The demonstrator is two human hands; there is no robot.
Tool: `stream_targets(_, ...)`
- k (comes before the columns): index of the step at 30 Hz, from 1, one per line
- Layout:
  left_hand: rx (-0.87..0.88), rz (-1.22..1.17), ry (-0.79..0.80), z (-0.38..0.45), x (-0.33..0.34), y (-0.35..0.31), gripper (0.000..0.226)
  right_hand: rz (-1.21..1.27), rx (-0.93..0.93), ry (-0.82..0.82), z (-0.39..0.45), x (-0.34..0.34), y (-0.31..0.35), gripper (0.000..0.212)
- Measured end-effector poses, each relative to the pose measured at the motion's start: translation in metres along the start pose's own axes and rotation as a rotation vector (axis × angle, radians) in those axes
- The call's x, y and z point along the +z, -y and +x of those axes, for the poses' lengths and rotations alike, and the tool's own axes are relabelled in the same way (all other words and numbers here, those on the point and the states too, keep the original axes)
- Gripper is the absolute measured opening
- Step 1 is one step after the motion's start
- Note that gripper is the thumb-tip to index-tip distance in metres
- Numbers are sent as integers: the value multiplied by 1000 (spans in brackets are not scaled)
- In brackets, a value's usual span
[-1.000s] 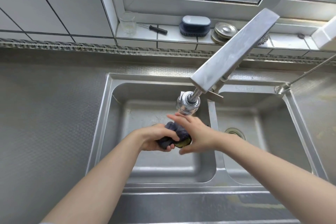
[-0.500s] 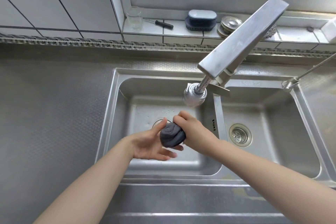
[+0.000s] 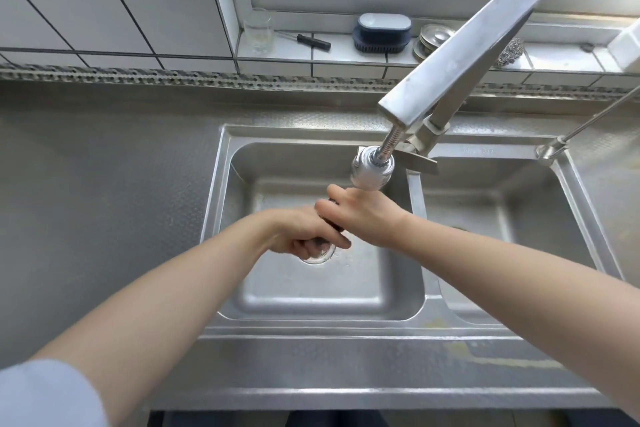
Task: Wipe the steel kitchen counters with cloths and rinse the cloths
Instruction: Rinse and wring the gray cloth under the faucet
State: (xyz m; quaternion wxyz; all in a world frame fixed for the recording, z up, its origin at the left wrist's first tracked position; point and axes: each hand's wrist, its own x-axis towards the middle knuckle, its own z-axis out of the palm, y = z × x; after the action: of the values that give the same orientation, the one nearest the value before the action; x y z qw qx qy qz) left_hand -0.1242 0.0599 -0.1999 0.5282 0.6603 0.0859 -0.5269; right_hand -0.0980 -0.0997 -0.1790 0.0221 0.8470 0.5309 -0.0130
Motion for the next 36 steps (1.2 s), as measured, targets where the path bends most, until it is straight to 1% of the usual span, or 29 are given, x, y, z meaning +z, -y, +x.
stream_targets(1, -6, 119, -98, -1, 3, -6, 42, -6, 62, 33, 1, 1, 2, 24)
stream_targets(2, -5, 255, -213, -1, 6, -9, 40, 9, 124, 71, 3, 3, 5, 26)
stream_targets(4, 29, 603, -466, 2, 10, -13, 28, 75, 252, 168, 11, 8, 10, 26)
stream_targets(5, 53, 739, -568, 4, 13, -12, 23, 123, 315, 221, 13, 9, 12, 24)
stream_targets(6, 68, 813, -649, 5, 14, -9, 19, 191, 370, 247, 14, 10, 12, 23)
stream_targets(8, 101, 926, -723, 6, 16, -3, 15, 356, 426, 282, 13, 11, 15, 19)
stream_targets(9, 143, 1014, -735, 6, 16, -1, 12, 435, 433, 310, 13, 12, 17, 15)
stream_targets(11, 214, 1181, -713, 5, 15, 6, 6, 552, 469, 374, 11, 13, 22, 16)
stream_targets(13, 249, 1338, -685, 6, 14, 10, 17, 658, 572, 417, 10, 14, 26, 20)
stream_targets(14, 268, 1396, -674, 7, 12, 12, 18, 751, 643, 433, 8, 14, 29, 22)
stream_targets(16, 322, 1487, -659, 7, 8, 13, 17, 1006, 762, 457, 5, 14, 35, 20)
stream_targets(18, 375, 1569, -645, 5, 5, 14, 17, 1246, 834, 471, 2, 14, 41, 21)
stream_targets(21, 403, 1662, -581, 2, 6, 18, 23, 1495, 877, 510, -5, 13, 52, 28)
stream_targets(23, 420, 1705, -566, 1, 7, 19, 23, 1620, 884, 516, -9, 14, 56, 32)
stream_targets(26, 433, 1675, -602, -2, 9, 20, 20, 1689, 861, 447, -16, 17, 59, 31)
stream_targets(28, 348, 1545, -640, -2, 11, 24, 15, 1642, 792, 417, -20, 18, 55, 26)
stream_targets(29, 304, 1431, -632, -2, 12, 26, 13, 1565, 764, 401, -23, 17, 52, 20)
stream_targets(30, 270, 1292, -592, -2, 11, 30, 11, 1471, 755, 379, -27, 17, 49, 17)
stream_targets(31, 261, 1150, -536, -2, 10, 32, 11, 1376, 763, 344, -30, 19, 45, 20)
stream_targets(33, 272, 905, -456, -5, 6, 36, 28, 1242, 810, 245, -38, 23, 39, 31)
stream_targets(34, 280, 761, -449, -8, 5, 38, 34, 1208, 825, 189, -41, 24, 37, 34)
stream_targets(36, 312, 443, -448, -14, 6, 42, 36, 1169, 823, 91, -46, 25, 35, 35)
